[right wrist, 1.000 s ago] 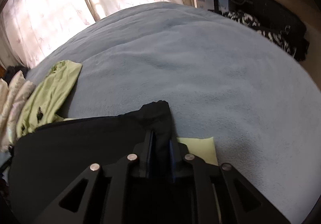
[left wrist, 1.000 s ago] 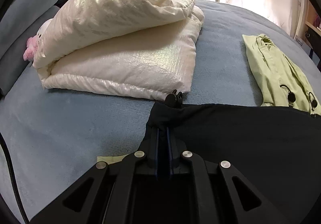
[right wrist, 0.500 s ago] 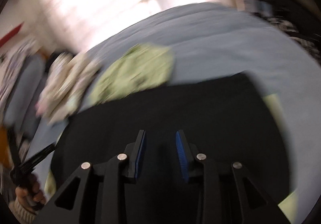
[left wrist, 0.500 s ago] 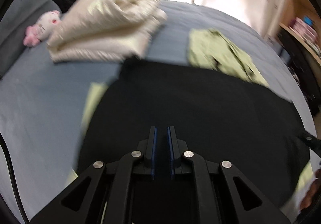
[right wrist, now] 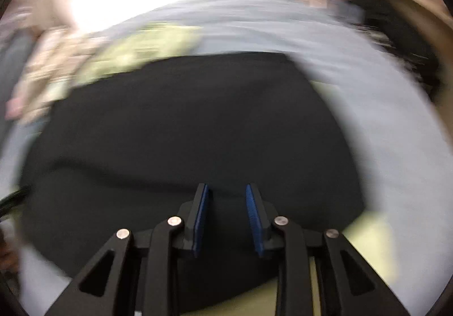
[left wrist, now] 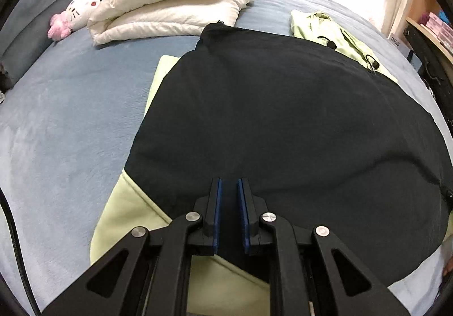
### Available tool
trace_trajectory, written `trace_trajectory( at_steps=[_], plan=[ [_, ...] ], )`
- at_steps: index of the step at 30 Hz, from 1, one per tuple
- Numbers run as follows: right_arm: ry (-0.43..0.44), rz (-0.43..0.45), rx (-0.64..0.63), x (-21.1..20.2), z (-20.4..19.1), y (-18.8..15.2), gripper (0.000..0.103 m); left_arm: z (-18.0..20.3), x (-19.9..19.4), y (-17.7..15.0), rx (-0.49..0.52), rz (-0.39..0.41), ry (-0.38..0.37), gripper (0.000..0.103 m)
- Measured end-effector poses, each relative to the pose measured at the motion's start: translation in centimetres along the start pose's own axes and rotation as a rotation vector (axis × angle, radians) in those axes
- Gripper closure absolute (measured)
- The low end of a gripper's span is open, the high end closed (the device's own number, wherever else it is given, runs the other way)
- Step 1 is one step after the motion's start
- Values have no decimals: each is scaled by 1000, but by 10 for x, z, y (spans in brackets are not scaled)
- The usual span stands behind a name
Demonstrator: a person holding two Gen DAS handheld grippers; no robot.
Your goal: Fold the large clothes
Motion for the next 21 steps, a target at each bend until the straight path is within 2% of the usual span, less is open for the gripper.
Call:
trace_trajectory(
  at_steps=[1,3,6,8,9,10,13,16,18,21],
  plan=[
    [47,6,76,-5,17,-3,76,0,1,1,4,3,8,92],
    [80,9,113,-11,26,-5,76,2,-1,-1,25,13,38,92],
    [33,-4,64,-12,15,-6,74,4,-3,1,43,13,64,92],
    [15,-18,31,-11,5,-4,66,6,-5,2,53,1,64,92],
    [17,-28,20,-10,-1,-4,58,6,-8,2,61,-6,64,91],
    [24,-38,17,-10,-6,-4,55,6,-10,3,68,-14,61,90],
    [65,-46,3,-12,-26,1,55,10,-20,10,81,-18,36,89],
    [115,-27,-60,-13,-57,16,54,19,-30,30,105,17,22,87],
    [145,-21,-109,-8,-80,30,54,31,-33,51,132,56,25,83],
    [177,4,-176,3,-111,51,54,52,-28,83,163,108,16,82]
  ],
)
Point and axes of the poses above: each gripper's, at about its wrist camera, not at the fingertips, and x roughly the way its jaws point, z to its right, y to its top, the point moved 9 cm from there along x, roughly the way its jaws point, and after that the axes turned 7 degrees about y, right-handed, at the moved point
